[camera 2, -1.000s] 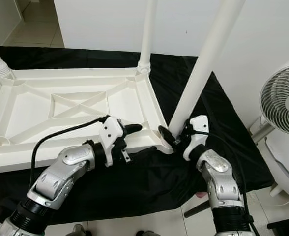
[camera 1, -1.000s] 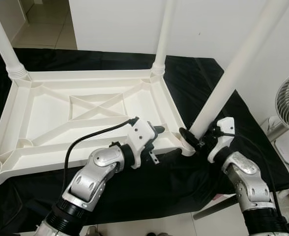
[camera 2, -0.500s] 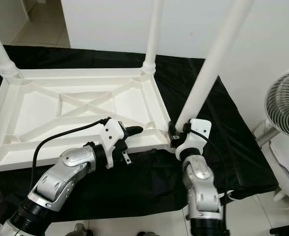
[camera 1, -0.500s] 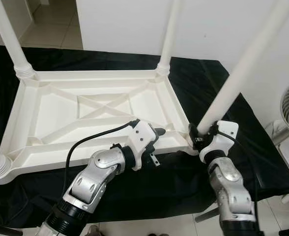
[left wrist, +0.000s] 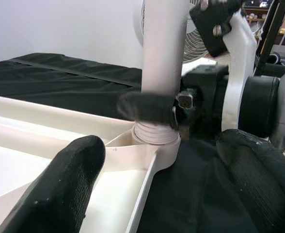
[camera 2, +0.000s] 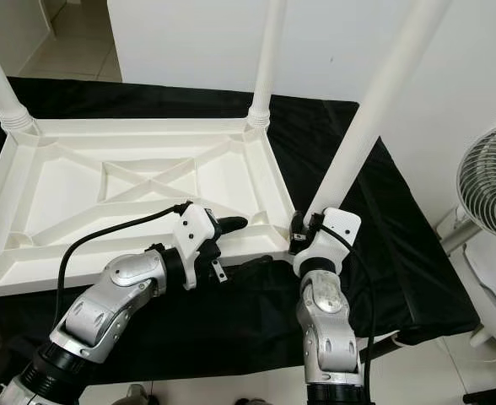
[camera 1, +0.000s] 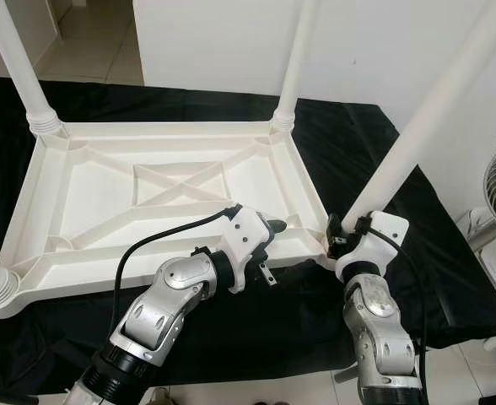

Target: Building children table

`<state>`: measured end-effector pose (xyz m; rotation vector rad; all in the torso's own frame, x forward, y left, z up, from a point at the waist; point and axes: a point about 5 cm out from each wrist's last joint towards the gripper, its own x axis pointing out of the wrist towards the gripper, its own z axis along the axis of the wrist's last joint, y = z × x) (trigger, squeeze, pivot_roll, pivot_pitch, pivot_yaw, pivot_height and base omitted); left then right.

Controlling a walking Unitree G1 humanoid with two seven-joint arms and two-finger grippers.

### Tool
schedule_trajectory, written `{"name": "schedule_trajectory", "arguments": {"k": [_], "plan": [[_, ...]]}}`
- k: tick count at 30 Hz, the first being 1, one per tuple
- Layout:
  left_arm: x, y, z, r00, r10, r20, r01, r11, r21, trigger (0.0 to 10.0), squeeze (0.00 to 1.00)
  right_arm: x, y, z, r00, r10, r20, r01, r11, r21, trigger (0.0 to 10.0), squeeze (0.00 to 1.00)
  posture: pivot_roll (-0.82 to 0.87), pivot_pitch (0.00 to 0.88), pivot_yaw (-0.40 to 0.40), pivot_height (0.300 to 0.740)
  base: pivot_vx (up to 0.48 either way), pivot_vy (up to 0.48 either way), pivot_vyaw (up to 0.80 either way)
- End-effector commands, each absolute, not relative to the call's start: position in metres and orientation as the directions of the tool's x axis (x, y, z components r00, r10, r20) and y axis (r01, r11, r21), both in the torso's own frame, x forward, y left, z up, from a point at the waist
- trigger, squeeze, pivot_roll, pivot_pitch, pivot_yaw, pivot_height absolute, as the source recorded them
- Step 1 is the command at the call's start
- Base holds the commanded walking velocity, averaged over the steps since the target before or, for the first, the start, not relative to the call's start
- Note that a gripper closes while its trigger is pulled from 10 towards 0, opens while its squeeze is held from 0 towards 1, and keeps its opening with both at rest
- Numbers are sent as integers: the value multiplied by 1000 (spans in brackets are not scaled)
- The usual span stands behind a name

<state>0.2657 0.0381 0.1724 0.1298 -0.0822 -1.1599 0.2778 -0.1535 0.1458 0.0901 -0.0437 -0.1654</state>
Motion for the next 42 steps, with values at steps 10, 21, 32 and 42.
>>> {"name": "schedule_trajectory", "arguments": {"k": [10,21,32,42], "plan": [[263,33,172,385,-923,2,913,381,144,10000,0,286,-176,149,997,57,51,-60,996,63,10000,894,33,74,-102,740,0,0,0],[267,34,175,395,-919,9,908,391,150,10000,0,294,-185,153,901,434,10,-432,900,-59,10000,0,39,78,-101,740,0,0,0],[268,36,177,412,-911,15,899,410,153,10000,0,308,-177,145,820,571,-49,-572,812,-116,2392,0,52,90,-95,740,0,0,0],[267,37,177,421,-907,16,896,419,147,10000,0,308,-178,141,813,581,-45,-583,808,-85,0,0,61,101,-98,740,0,0,0]]}}
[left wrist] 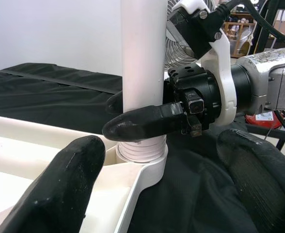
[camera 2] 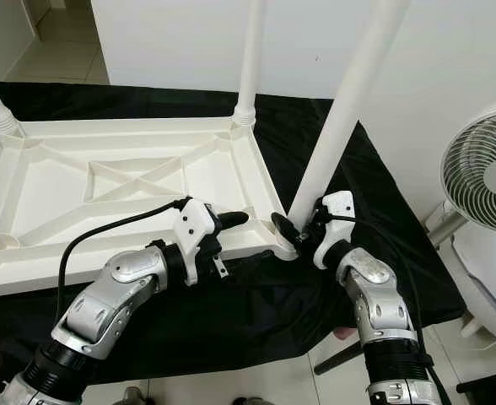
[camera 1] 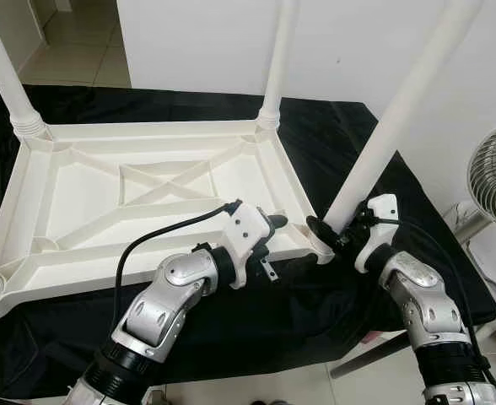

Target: Building children table

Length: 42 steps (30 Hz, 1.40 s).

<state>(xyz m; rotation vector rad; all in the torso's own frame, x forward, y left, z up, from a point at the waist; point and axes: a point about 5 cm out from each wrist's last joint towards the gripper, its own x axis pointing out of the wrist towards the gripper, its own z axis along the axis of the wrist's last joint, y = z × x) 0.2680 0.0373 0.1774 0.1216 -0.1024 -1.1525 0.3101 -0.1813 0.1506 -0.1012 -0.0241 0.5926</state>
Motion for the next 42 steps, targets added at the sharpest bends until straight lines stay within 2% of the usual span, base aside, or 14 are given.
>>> {"name": "schedule_trajectory", "arguments": {"k": [1,2,3,4,7,17,22,24,26,29,30,38,39,42], "plan": [[267,36,176,420,-907,16,897,418,146,10000,0,307,-178,140,815,578,-43,-579,811,-77,549,0,61,101,-98,740,0,0,0],[267,36,176,420,-907,16,897,418,146,10000,0,307,-178,140,815,578,-43,-579,811,-77,549,0,61,101,-98,740,0,0,0],[267,36,176,418,-908,17,898,416,144,10000,0,306,-179,138,821,568,-49,-570,818,-75,4471,0,56,101,-95,740,0,0,0],[266,35,176,416,-909,17,899,414,143,10000,0,304,-178,137,831,555,-48,-557,828,-64,10000,0,51,101,-92,740,0,0,0],[266,35,176,413,-910,17,900,411,142,10000,0,302,-177,136,839,542,-47,-544,837,-57,10000,0,49,102,-91,740,0,0,0],[267,32,176,404,-914,20,904,403,140,10000,0,302,-173,138,942,336,-4,-336,941,-36,10000,0,37,100,-88,740,0,0,0],[267,30,177,401,-916,24,906,400,138,10000,0,301,-172,135,996,90,-6,-89,995,41,10000,0,32,99,-88,740,0,0,0],[267,30,177,401,-916,24,906,400,138,10000,0,301,-172,135,996,90,-6,-89,995,41,10000,0,32,99,-88,740,0,0,0],[267,29,177,398,-917,26,907,398,137,10000,0,297,-170,134,999,-41,2,41,999,35,10000,0,29,97,-89,740,0,0,0],[267,29,177,398,-917,28,907,398,137,10000,0,296,-167,132,995,-102,-6,102,995,18,10000,0,29,97,-89,740,0,0,0],[267,29,177,398,-917,30,907,398,137,10000,0,292,-163,127,977,-209,-40,209,978,-4,10000,0,29,97,-89,740,0,0,0],[266,29,176,397,-918,28,908,397,135,10000,0,289,-159,124,971,-228,-65,230,973,24,10000,0,37,89,-100,740,0,0,0],[266,29,176,397,-918,27,908,397,136,10000,0,289,-161,124,968,-241,-67,243,970,22,10000,224,37,89,-100,740,0,0,0],[266,28,177,396,-918,28,908,396,136,10000,0,289,-162,124,966,-248,-68,250,968,23,10000,224,37,89,-100,740,0,0,0]]}}
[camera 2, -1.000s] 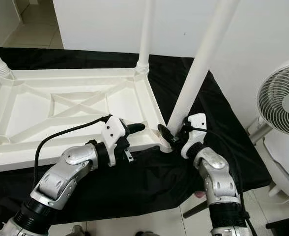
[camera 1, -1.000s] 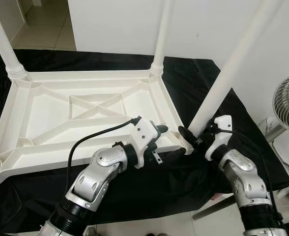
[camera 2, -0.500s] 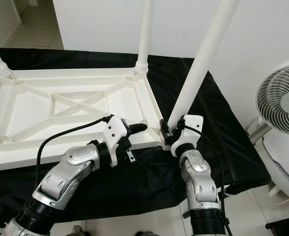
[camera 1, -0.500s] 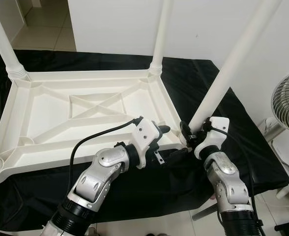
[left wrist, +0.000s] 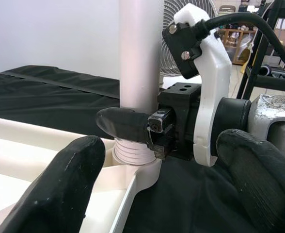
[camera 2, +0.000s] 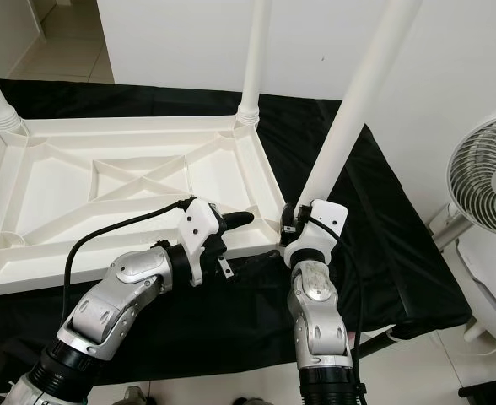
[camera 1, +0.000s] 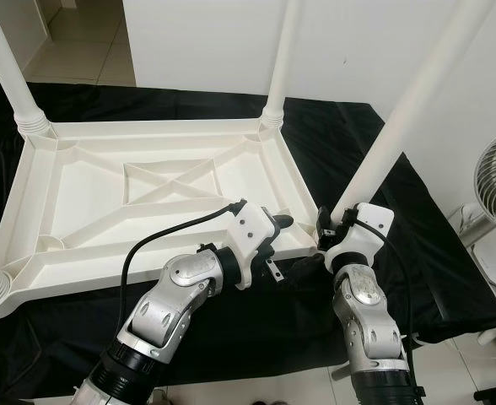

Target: Building children table

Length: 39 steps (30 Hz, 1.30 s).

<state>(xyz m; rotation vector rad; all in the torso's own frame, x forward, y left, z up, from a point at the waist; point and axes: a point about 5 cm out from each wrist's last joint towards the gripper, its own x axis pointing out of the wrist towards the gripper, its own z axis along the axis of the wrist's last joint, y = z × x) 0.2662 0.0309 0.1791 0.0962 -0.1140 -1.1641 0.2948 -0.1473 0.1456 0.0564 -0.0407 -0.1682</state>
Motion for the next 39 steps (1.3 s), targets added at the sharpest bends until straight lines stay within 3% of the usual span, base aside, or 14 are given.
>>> {"name": "schedule_trajectory", "arguments": {"k": [1,8,9,11,12,17,18,21,23,28,29,39], "plan": [[266,28,176,396,-918,28,908,396,137,10000,0,289,-162,125,968,-242,-64,244,969,28,10000,1000,38,84,-101,740,0,0,0],[265,27,176,393,-919,30,909,393,136,10000,0,292,-160,128,984,-173,-45,175,983,52,10000,1000,41,79,-105,740,0,0,0],[265,27,176,393,-919,30,909,393,136,10000,0,293,-162,129,989,-143,-35,145,988,58,10000,439,41,79,-105,740,0,0,0],[265,27,176,393,-919,30,909,393,136,10000,0,293,-162,129,989,-143,-35,145,988,58,10000,439,41,79,-105,740,0,0,0],[265,27,176,393,-919,30,909,393,136,10000,0,295,-164,129,994,-106,-30,108,992,63,10000,0,42,76,-104,740,0,0,0],[265,27,176,392,-920,30,910,392,138,10000,0,300,-173,131,997,72,-30,-70,995,65,10000,0,41,71,-102,740,0,0,0],[265,27,176,390,-920,30,910,391,139,10000,0,302,-174,132,988,155,-23,-155,988,27,10000,0,41,69,-101,740,0,0,0],[265,27,177,389,-921,30,910,390,139,10000,0,302,-175,133,973,232,-21,-232,973,-15,10000,0,41,68,-98,740,0,0,0],[266,27,177,387,-922,30,911,387,140,10000,0,303,-174,133,935,353,-25,-354,933,-66,10000,0,41,71,-95,740,0,0,0],[265,26,177,385,-923,30,912,385,140,10000,0,304,-170,137,880,475,-18,-475,875,-91,10000,0,41,72,-94,740,0,0,0],[265,27,178,385,-922,29,912,385,142,10000,0,304,-168,141,836,549,-14,-547,829,-120,10000,0,49,77,-92,740,0,0,0],[264,29,178,394,-919,28,908,394,139,10000,0,317,-175,159,792,610,19,-597,781,-183,10000,0,56,87,-92,740,0,0,0]]}}
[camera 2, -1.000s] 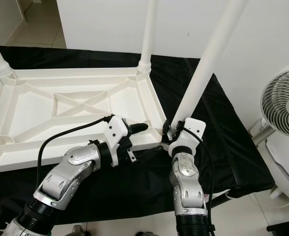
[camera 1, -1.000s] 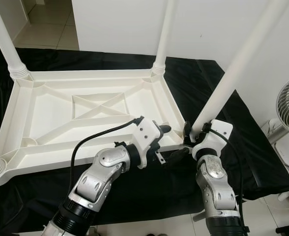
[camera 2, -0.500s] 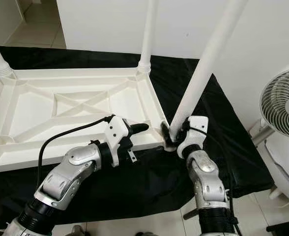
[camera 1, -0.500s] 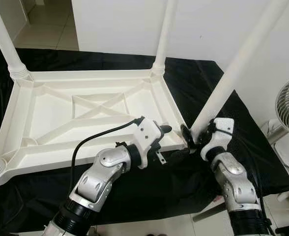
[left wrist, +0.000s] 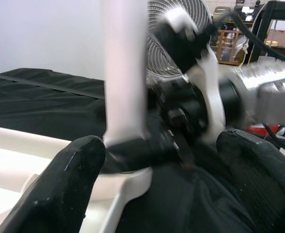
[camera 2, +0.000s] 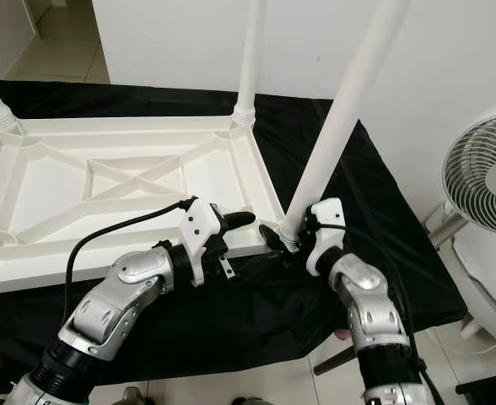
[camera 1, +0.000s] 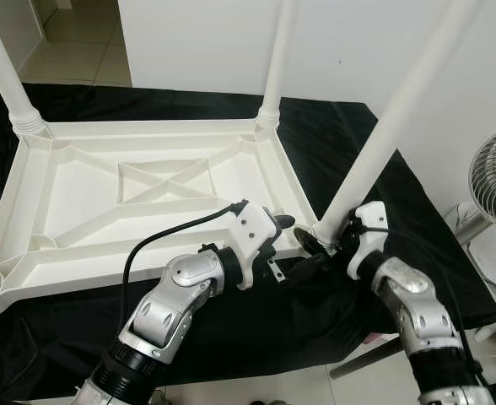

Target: Building children table

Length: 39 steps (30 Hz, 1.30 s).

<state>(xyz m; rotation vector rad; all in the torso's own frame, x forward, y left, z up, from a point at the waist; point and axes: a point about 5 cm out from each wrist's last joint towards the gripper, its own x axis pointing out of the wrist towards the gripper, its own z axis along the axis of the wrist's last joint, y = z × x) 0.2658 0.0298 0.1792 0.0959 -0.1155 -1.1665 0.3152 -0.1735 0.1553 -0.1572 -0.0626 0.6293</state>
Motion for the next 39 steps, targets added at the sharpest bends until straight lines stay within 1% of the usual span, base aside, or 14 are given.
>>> {"name": "schedule_trajectory", "arguments": {"k": [1,7,8,9,11,12,14,15,16,17,29,32,34,39], "plan": [[265,29,178,397,-917,29,907,397,137,10000,0,319,-176,162,789,614,20,-600,777,-189,10000,0,56,87,-92,740,0,0,0],[264,29,178,404,-914,31,905,404,135,10000,0,321,-181,162,765,644,-1,-631,750,-200,10000,0,59,99,-96,740,0,0,0],[264,29,178,404,-914,31,904,405,135,10000,0,321,-182,160,759,651,-11,-640,742,-200,9176,0,59,100,-97,740,0,0,0],[264,29,178,405,-914,31,904,405,134,10000,0,319,-183,157,751,660,-28,-652,733,-192,5569,0,60,101,-98,740,0,0,0],[264,29,178,405,-914,31,904,406,133,10000,0,318,-184,154,746,665,-39,-659,728,-187,5569,0,60,101,-98,740,0,0,0],[264,29,178,406,-913,31,904,406,132,10000,0,316,-186,151,742,669,-51,-665,724,-181,4000,0,59,103,-98,740,0,0,0],[264,29,178,406,-913,31,904,406,132,10000,0,316,-186,151,742,669,-51,-665,724,-181,4000,0,59,103,-98,740,0,0,0],[263,29,177,404,-914,29,905,404,130,10000,0,312,-188,142,741,668,-69,-669,725,-165,784,0,50,106,-94,740,0,0,0],[263,29,177,404,-914,29,905,404,130,10000,0,312,-188,142,741,668,-69,-669,725,-165,784,0,50,106,-94,740,0,0,0],[263,29,176,402,-915,28,907,402,127,10000,0,310,-190,139,740,668,-74,-670,725,-159,0,0,50,106,-94,740,0,0,0],[263,28,176,393,-919,28,911,393,125,10000,0,301,-194,135,755,653,-63,-656,747,-110,0,0,39,108,-91,740,0,0,0],[263,27,177,395,-918,30,910,396,125,10000,0,295,-189,138,817,577,-7,-576,814,-80,0,0,36,105,-94,740,0,0,0],[263,27,177,395,-918,31,910,396,125,10000,0,294,-188,138,829,559,3,-557,827,-80,0,0,36,105,-94,740,0,0,0],[264,27,176,392,-919,31,911,393,124,10000,0,288,-184,143,903,427,47,-422,903,-80,0,0,28,105,-92,740,0,0,0]]}}
